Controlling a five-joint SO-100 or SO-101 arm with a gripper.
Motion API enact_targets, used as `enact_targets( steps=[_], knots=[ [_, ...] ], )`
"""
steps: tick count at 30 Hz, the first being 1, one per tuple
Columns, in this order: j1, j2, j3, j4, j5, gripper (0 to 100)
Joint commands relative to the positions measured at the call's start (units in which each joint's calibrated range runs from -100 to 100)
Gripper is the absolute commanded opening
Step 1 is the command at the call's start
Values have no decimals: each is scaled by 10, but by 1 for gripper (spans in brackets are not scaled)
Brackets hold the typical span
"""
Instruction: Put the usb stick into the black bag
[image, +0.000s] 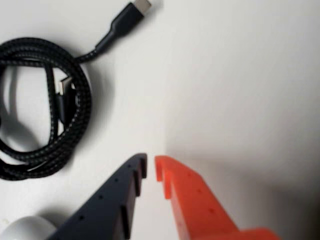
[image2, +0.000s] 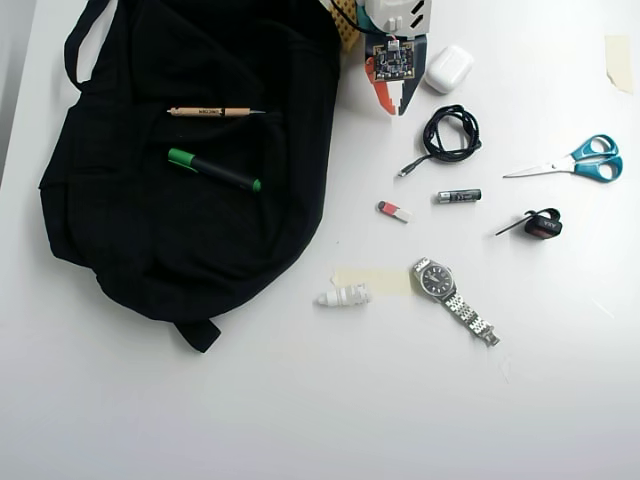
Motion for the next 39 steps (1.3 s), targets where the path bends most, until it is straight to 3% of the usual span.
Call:
enact_targets(
  steps=[1,39],
  knots=[
    [2,-6,-6,2,1,2],
    [2,-7,-31,-27,2,2]
  ],
)
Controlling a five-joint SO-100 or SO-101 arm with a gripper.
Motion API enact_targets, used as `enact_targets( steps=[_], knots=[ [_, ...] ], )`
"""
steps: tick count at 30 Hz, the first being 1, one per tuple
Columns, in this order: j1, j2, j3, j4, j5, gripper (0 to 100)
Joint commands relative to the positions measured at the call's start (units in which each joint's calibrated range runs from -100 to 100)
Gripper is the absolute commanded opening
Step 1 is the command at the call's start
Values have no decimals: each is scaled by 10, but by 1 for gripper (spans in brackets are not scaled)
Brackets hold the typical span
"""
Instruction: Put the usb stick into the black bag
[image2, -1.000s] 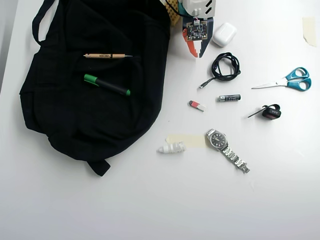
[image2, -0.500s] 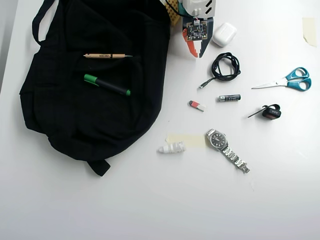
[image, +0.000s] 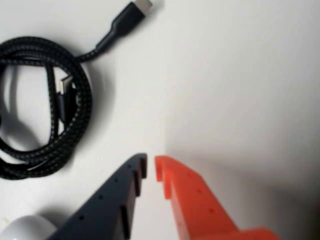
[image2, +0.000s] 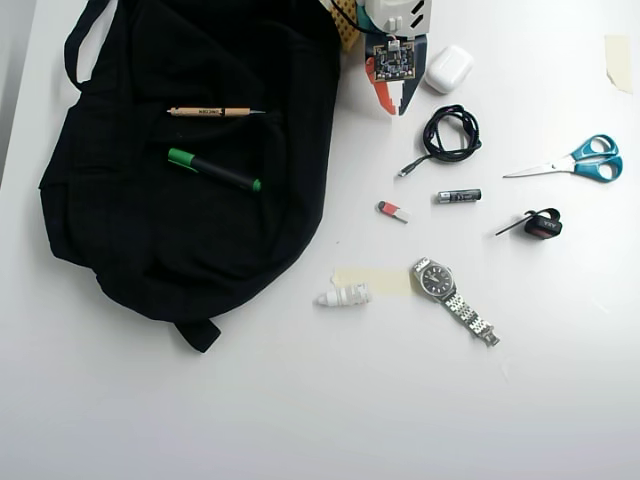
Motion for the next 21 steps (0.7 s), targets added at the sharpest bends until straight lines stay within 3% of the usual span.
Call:
enact_targets(
  steps=[1,6,9,21],
  knots=[
    [1,-7,-45,-51,0,2],
    [-5,-7,-64,-219,2,2],
    [-12,-7,-46,-267,5,2],
    [-16,5,-108,-232,14,2]
  ],
)
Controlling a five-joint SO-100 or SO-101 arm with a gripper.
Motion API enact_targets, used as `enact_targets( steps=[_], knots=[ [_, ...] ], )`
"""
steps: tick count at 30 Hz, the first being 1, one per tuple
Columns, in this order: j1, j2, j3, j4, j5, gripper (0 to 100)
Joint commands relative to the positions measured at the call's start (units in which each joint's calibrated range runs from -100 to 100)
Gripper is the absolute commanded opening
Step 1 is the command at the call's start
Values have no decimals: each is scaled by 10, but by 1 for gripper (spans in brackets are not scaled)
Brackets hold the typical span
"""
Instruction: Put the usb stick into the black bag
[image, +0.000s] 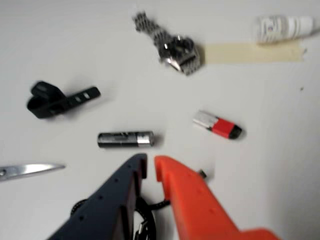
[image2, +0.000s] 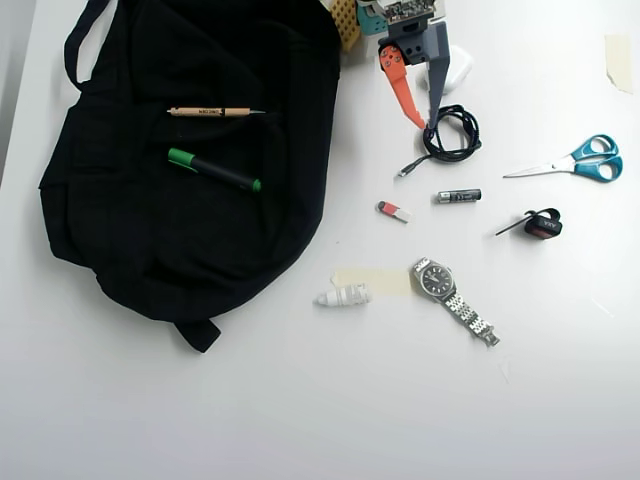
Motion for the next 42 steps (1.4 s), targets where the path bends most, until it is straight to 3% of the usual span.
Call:
enact_targets(
  steps=[1,7,18,25,37,42],
  knots=[
    [-4,2,-58,31,4,2],
    [-4,49,-124,83,5,2],
    [-4,437,-376,99,-2,2],
    [-27,589,-490,98,-7,2],
    [-121,640,-505,27,170,2],
    [-133,630,-426,-12,187,2]
  ],
)
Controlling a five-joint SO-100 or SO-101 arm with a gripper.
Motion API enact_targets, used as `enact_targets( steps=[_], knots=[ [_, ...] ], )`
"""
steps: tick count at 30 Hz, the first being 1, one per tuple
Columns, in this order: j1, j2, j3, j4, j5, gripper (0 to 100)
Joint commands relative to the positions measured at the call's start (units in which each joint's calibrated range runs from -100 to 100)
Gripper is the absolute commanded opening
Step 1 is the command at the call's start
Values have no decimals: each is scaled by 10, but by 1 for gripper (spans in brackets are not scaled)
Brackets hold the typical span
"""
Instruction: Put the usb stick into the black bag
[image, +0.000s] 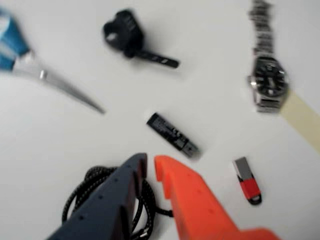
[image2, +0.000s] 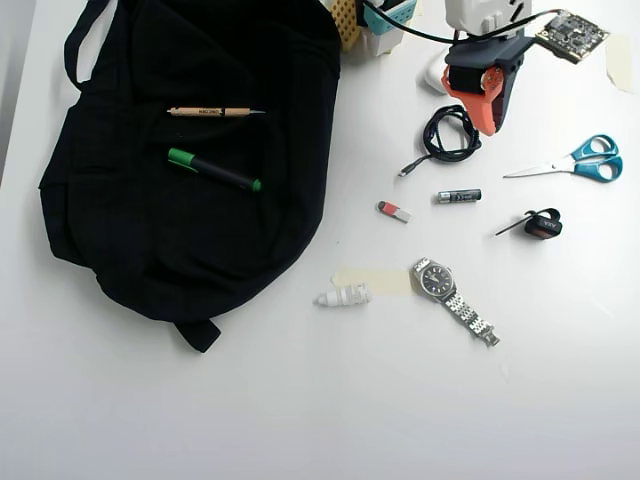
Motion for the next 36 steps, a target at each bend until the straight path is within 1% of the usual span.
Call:
enact_targets(
  steps=[1,2,4,7,15,19,23,27,31,36],
  knots=[
    [-12,-8,50,-54,13,2],
    [-15,-7,67,-79,16,2],
    [-21,-12,98,-123,42,2],
    [-15,-8,106,-135,95,2],
    [3,-1,107,-86,114,2],
    [0,-11,106,-55,160,2],
    [4,-12,93,-12,192,2],
    [19,-12,96,9,225,2],
    [49,-12,112,11,272,2],
    [110,-12,113,11,341,2]
  ],
)
